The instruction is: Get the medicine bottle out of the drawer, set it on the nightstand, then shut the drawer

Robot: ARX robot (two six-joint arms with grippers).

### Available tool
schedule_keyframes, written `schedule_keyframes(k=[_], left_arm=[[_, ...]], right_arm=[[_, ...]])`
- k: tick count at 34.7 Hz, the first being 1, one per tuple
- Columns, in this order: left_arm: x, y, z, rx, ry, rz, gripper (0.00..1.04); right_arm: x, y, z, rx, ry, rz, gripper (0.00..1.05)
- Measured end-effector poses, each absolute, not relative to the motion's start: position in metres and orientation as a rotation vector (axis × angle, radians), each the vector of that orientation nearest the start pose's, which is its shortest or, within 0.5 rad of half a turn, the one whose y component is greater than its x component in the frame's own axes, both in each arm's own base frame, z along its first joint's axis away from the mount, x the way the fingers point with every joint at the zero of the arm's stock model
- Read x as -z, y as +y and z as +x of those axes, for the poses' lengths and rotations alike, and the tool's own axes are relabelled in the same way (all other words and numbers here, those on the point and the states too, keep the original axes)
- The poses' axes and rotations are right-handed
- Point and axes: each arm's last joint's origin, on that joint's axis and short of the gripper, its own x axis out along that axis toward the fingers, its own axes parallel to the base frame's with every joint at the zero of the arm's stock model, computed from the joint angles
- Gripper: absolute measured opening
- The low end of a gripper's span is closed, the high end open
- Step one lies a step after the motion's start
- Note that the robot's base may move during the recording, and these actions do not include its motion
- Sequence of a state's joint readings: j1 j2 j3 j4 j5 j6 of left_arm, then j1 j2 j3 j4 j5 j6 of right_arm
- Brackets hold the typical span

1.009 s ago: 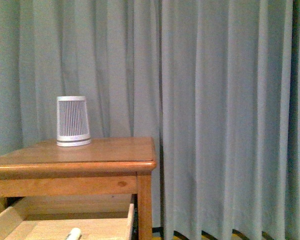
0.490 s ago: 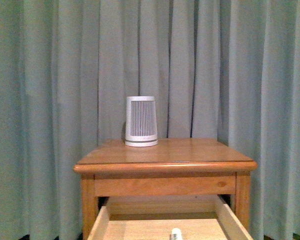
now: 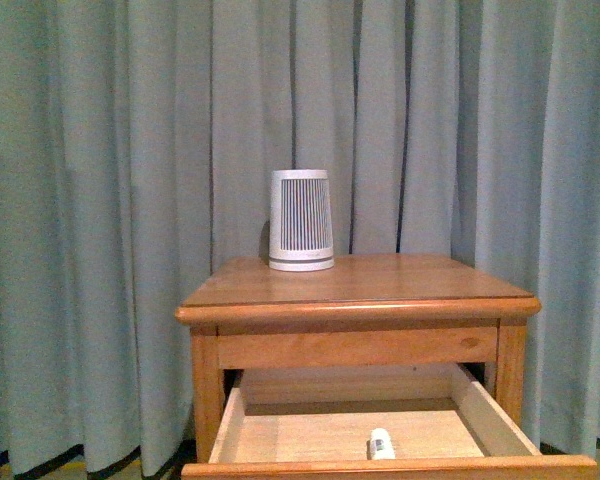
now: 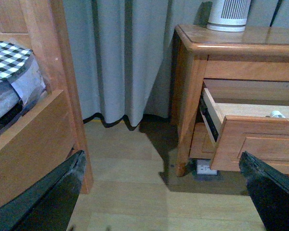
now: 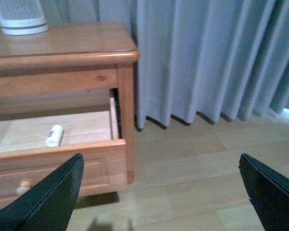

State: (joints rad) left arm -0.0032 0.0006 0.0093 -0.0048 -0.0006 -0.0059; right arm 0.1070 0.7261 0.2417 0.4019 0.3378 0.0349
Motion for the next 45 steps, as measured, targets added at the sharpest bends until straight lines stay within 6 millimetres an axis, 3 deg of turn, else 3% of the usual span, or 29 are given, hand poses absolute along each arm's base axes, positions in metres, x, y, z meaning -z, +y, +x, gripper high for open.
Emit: schedule_keyframes(k=[3,9,17,23,30,38,45], left_arm=[[-0.166,0.0,0.097,0.002,-0.004,-0.006,0.98],[-0.166,0.0,0.097,0.002,-0.004,-0.005,0.98],[-0.166,0.0,0.097,0.002,-0.004,-0.005,0.98],[-0.166,0.0,0.097,0.002,-0.004,-0.005,0.98],[-0.166,0.0,0.097,0.003,-0.004,-0.005,0.98],[-0.166,0.0,0.097,0.003,-0.004,-0.005,0.98],[-0.166,0.0,0.097,0.003,-0.004,-0.005,0.98]], right_arm=[[-0.224,0.013,0.211,0.218,0.183,0.005,0.98],[-0.225,0.025,0.311,0.192,0.431,0.004,0.98],[-0.221,0.048,0.386,0.153,0.512,-0.005,0.98],[-0.207,0.09,0.439,0.063,0.571,-0.03,0.98],[-0.182,0.123,0.477,0.032,0.599,-0.058,0.98],[-0.143,0.134,0.506,0.053,0.673,-0.083,0.98],[-0.125,0.14,0.522,0.058,0.707,-0.078,0.98]])
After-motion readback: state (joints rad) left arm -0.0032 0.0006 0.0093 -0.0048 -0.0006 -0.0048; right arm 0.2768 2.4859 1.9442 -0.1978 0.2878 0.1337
